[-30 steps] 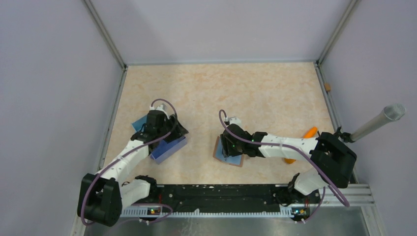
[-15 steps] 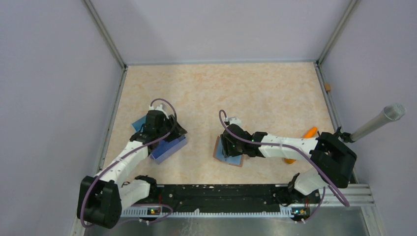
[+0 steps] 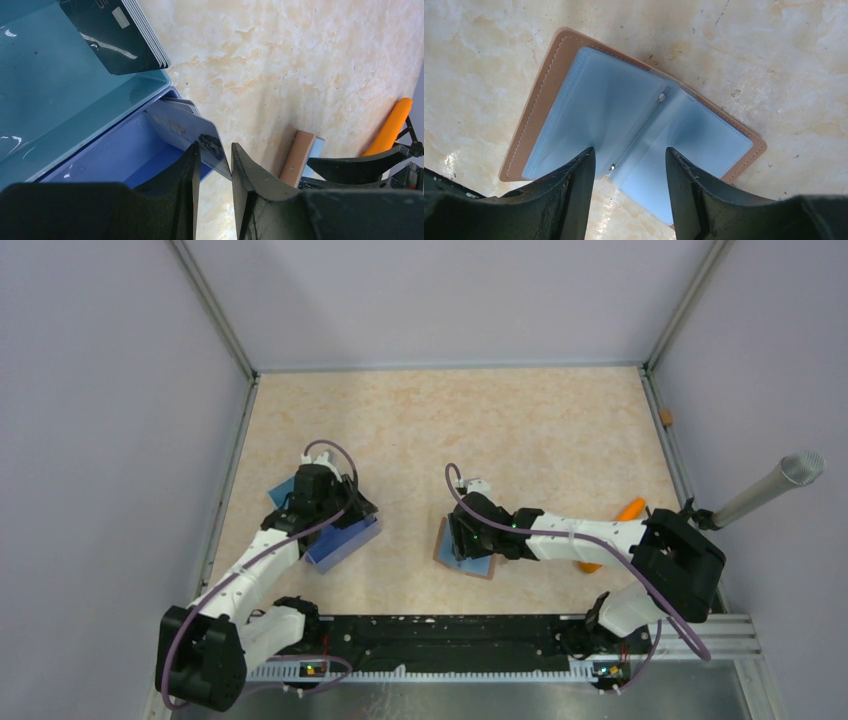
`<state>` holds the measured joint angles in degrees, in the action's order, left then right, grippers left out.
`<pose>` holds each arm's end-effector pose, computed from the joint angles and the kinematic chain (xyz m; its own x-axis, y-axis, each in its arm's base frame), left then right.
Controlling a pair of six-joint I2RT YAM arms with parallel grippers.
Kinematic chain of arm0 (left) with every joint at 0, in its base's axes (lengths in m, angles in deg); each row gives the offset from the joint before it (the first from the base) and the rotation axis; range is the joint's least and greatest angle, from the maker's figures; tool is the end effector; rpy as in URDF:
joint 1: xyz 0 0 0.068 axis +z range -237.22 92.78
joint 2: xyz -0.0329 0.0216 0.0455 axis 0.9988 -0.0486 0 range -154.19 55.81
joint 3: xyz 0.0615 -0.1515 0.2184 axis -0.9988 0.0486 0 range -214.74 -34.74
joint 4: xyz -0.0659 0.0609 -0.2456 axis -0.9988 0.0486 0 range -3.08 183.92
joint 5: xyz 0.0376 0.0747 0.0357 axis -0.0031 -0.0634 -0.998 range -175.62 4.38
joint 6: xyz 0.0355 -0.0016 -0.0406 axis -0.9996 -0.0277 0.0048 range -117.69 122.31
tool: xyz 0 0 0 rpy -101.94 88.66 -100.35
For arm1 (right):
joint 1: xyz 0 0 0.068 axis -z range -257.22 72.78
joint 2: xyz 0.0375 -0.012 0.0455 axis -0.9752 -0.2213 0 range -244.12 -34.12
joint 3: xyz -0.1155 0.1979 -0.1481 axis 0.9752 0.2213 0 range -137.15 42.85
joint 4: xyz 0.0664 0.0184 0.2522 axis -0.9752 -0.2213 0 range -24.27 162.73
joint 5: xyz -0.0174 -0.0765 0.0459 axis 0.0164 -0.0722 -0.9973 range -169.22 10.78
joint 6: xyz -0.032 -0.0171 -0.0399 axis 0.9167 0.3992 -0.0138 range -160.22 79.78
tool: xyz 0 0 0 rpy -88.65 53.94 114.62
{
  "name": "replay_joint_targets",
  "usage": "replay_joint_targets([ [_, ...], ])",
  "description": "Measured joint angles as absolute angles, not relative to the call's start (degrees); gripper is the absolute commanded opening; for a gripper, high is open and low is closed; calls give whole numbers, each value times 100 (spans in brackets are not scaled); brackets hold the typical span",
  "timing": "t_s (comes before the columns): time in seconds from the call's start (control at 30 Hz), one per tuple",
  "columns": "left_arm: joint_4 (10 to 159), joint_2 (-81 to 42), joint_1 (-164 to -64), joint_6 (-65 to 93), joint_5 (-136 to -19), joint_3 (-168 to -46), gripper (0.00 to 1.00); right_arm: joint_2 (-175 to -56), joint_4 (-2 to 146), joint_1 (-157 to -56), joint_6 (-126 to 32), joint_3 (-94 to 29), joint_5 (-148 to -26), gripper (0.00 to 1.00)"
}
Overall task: Put the credit cards into the card holder
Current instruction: Pick up the credit card from the storage box.
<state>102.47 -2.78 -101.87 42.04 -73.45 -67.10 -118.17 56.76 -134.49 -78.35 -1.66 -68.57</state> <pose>0.2011 -0.0604 0.2118 -0.7511 -0.4493 -0.4837 -0.1048 0.8046 -0.5846 0.1577 0.2332 0.1767 -0.8260 -0.1630 -0.5396 -0.3307 0.9153 0.2297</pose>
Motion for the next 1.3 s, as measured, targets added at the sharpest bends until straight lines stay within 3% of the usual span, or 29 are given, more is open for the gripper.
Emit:
replay_joint_targets([
  [0.87, 10874, 352, -10187, 4160, -7437, -6933, 23, -11817, 5554, -13447, -7837, -166, -6855, 53],
  [1.3, 11366, 522, -10187, 4114, -7658, -7138, 14, -11817, 5547, -13447, -7837, -166, -6852, 52],
])
